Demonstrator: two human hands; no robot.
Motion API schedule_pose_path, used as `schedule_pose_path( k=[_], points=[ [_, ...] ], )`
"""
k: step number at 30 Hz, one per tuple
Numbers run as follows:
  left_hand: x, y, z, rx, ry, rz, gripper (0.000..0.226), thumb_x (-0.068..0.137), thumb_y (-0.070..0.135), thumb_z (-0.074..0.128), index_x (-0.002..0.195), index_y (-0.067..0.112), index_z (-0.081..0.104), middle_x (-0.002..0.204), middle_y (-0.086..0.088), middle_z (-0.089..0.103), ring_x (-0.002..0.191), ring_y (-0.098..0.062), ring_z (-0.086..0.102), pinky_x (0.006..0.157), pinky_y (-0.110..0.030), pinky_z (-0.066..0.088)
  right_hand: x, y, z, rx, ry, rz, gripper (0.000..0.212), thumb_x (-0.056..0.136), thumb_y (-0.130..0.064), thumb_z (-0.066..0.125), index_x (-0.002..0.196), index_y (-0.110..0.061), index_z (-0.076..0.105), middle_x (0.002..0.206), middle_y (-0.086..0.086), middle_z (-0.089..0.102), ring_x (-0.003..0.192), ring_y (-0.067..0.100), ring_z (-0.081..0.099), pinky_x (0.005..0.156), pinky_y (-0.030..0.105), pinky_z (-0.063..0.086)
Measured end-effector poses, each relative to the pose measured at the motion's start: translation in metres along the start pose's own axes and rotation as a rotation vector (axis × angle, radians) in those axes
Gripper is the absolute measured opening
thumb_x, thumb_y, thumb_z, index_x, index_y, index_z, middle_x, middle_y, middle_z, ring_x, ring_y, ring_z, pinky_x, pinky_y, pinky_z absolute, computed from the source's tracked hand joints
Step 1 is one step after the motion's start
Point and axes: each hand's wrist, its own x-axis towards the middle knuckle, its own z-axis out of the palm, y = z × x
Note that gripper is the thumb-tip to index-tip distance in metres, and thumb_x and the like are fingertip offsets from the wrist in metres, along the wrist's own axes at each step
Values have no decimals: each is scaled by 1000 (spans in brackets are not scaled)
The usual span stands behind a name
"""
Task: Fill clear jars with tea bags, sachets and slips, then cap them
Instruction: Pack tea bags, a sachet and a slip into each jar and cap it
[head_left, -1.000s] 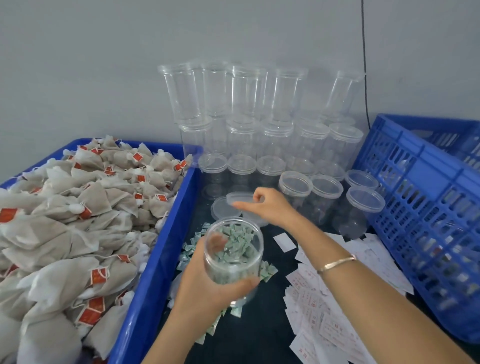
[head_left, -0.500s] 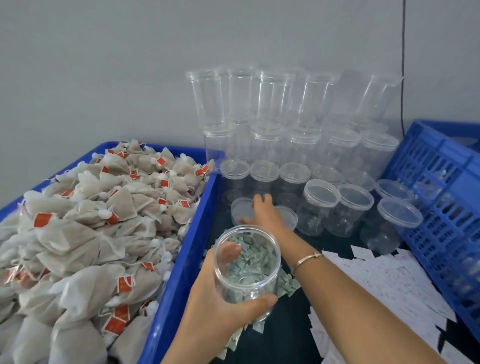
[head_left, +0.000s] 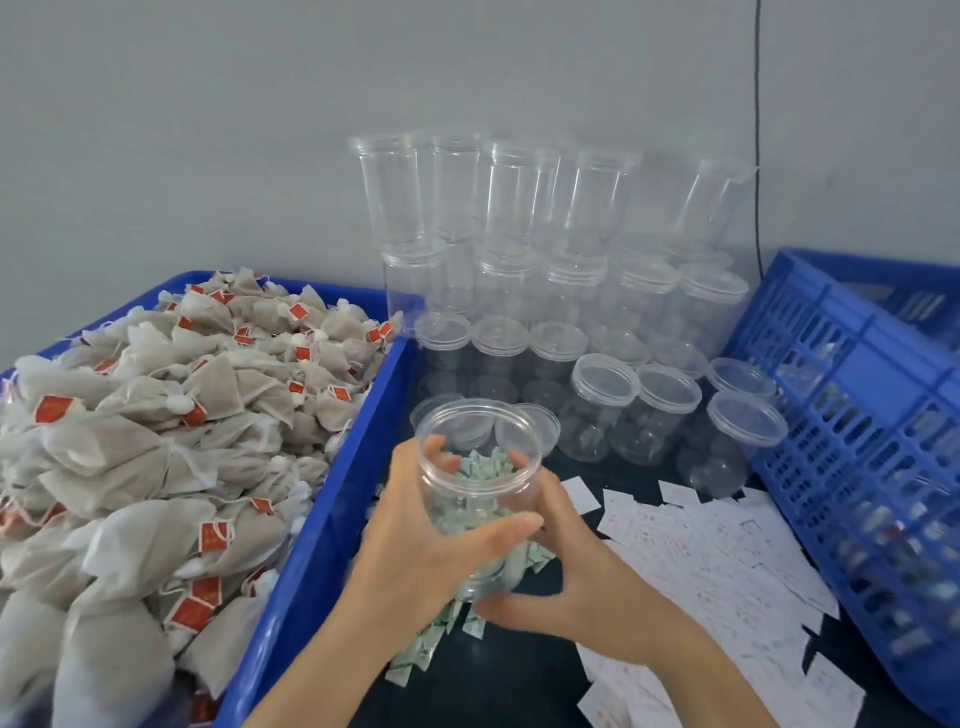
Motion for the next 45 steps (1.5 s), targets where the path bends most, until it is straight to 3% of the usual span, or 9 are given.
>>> schedule_pose_path(
  k=[5,8,12,18,23,29,37,42,45],
  points=[
    [4,25,-10,99,-307,30,108,43,75,74,134,53,20,112,48,43,112,20,45,87,-4,40,-2,5,21,20,355,-63,83,72,-29,90,132,-50,36,128,-27,58,120,-2,58,91,6,45],
    [22,35,-39,126,-41,55,89,60,81,62,134,41,34,121,29,50,111,10,50,92,-18,40,-12,24,29,-12,404,-1,85,65,-44,92,128,-57,35,127,-29,55,121,-3,55,90,4,43],
    [61,19,-85,437,305,39,33,93,25,59,125,24,49,112,16,57,101,3,53,80,-19,39,-29,57,47,-41,435,107,90,56,-58,92,124,-63,32,127,-34,54,117,-7,56,90,2,40],
    [91,-41,-108,1133,-104,-136,14,98,14,46,103,23,55,92,4,64,79,-13,61,89,-39,46,-35,89,58,-14,454,177,100,61,-37,95,131,-52,26,122,-37,52,120,-16,47,89,-2,36],
    [105,-62,-99,1461,-109,-35,13,97,21,39,87,27,45,98,6,60,93,-16,55,93,-39,33,-29,96,60,-53,533,103,102,66,-18,94,140,-36,27,124,-40,49,123,-16,46,93,-2,35],
    [107,-67,-103,1132,124,68,25,93,21,56,69,20,52,67,2,55,65,-18,52,69,-34,38,-28,102,66,-118,587,89,104,66,-43,90,142,-49,20,133,-39,44,127,-15,42,97,-2,31],
    [91,-8,-90,672,417,263,36,89,39,60,68,12,48,71,-2,49,65,-19,47,58,-22,35,-27,109,67,-195,606,87,103,67,-56,86,134,-74,10,140,-39,37,132,-14,37,99,-2,28],
    [46,41,-56,185,71,251,34,75,48,62,73,14,61,66,-1,64,49,-8,55,44,-13,44,-28,111,68,-185,612,93,100,66,-58,86,136,-69,14,138,-38,39,130,-14,40,98,-2,30],
    [21,38,-24,277,-156,273,25,81,38,67,69,17,62,61,13,62,49,1,52,46,-8,39,-28,112,68,-164,594,108,101,66,-60,85,140,-58,16,137,-39,40,130,-14,40,97,-1,32]
  ],
)
